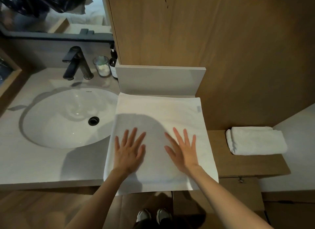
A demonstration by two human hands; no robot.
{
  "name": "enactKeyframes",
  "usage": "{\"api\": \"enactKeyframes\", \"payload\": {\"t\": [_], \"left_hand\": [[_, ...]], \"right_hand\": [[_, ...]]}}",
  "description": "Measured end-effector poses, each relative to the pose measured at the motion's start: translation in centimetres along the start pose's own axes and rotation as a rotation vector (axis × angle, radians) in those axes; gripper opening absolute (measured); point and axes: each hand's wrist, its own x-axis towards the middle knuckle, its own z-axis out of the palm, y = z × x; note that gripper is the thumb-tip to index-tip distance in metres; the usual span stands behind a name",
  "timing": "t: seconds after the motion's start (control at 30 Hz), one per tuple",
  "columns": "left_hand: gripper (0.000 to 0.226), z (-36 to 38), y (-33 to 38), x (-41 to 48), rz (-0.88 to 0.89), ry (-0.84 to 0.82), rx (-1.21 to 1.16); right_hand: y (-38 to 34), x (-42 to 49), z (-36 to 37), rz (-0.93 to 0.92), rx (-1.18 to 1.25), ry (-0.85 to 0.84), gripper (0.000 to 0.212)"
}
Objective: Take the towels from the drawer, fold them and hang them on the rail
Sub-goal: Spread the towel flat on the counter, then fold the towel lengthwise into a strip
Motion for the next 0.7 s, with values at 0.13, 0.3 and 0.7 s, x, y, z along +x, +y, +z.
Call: {"api": "enactKeyframes", "payload": {"t": [0.13,0.3,0.7], "left_hand": [[0.054,-0.4,-1.6,-0.5,-0.059,0.035,-0.023],[0.054,-0.6,-1.8,-0.8,-0.118,0.055,-0.055],[0.016,-1.5,-1.3,-3.7,-0.096,0.274,0.015]], "right_hand": [[3.3,-1.3,-1.2,0.138,-0.017,0.006,0.057],[4.1,-2.0,-1.8,0.164,-0.009,-0.037,0.055],[1.7,-3.1,-4.2,0.042,0.036,0.004,0.048]]}}
